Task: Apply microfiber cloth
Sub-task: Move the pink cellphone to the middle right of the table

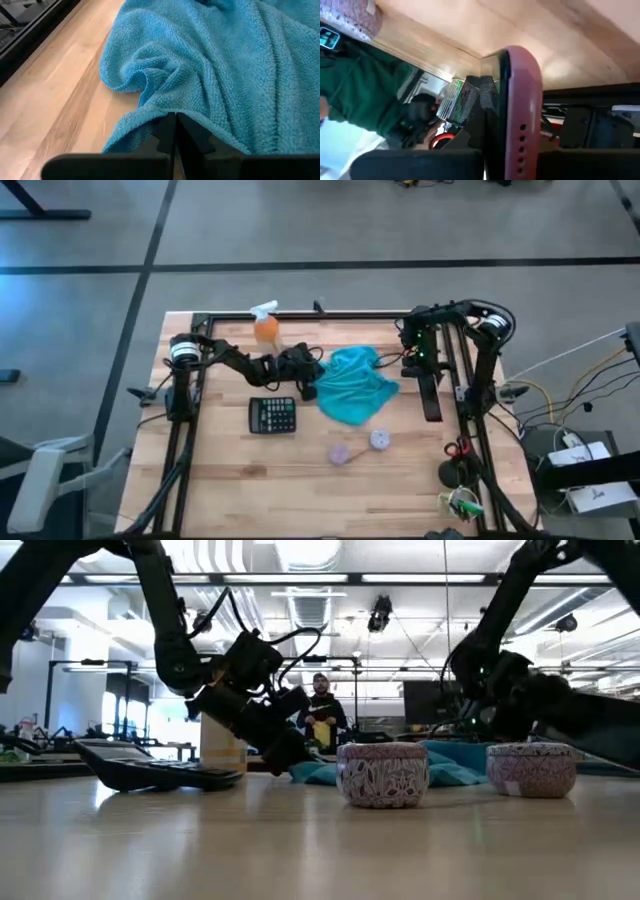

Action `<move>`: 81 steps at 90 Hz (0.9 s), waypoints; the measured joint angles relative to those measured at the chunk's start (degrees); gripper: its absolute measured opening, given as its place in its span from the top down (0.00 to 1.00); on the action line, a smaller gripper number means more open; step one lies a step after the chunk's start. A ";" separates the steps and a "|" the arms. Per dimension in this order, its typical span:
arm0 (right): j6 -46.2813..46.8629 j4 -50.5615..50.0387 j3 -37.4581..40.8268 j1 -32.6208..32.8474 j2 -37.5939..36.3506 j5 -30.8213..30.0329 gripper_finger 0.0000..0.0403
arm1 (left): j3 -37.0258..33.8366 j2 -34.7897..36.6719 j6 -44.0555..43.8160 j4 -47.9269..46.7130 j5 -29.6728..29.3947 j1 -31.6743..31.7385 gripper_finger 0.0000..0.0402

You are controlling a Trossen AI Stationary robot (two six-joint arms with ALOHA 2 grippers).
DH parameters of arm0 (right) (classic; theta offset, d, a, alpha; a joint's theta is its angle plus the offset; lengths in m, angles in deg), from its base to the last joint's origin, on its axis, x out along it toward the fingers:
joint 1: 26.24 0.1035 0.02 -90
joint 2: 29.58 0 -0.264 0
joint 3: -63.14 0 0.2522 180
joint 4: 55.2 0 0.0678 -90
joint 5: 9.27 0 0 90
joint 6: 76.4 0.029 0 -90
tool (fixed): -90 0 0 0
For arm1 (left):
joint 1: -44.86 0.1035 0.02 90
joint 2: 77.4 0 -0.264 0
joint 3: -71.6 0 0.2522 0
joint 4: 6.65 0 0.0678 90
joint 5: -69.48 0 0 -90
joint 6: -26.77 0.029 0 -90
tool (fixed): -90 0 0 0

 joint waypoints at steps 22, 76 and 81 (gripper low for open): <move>-1.71 1.12 0.11 -0.50 2.88 -2.62 0.98 | 0.02 0.00 0.05 0.15 0.00 0.00 1.00; 0.96 6.80 0.13 -0.70 2.94 -6.96 0.98 | 0.17 0.04 -1.61 -0.67 0.00 -0.02 1.00; 0.85 7.00 0.13 -0.70 2.95 -7.08 0.98 | 0.17 0.04 -1.65 -0.72 -0.02 -0.02 1.00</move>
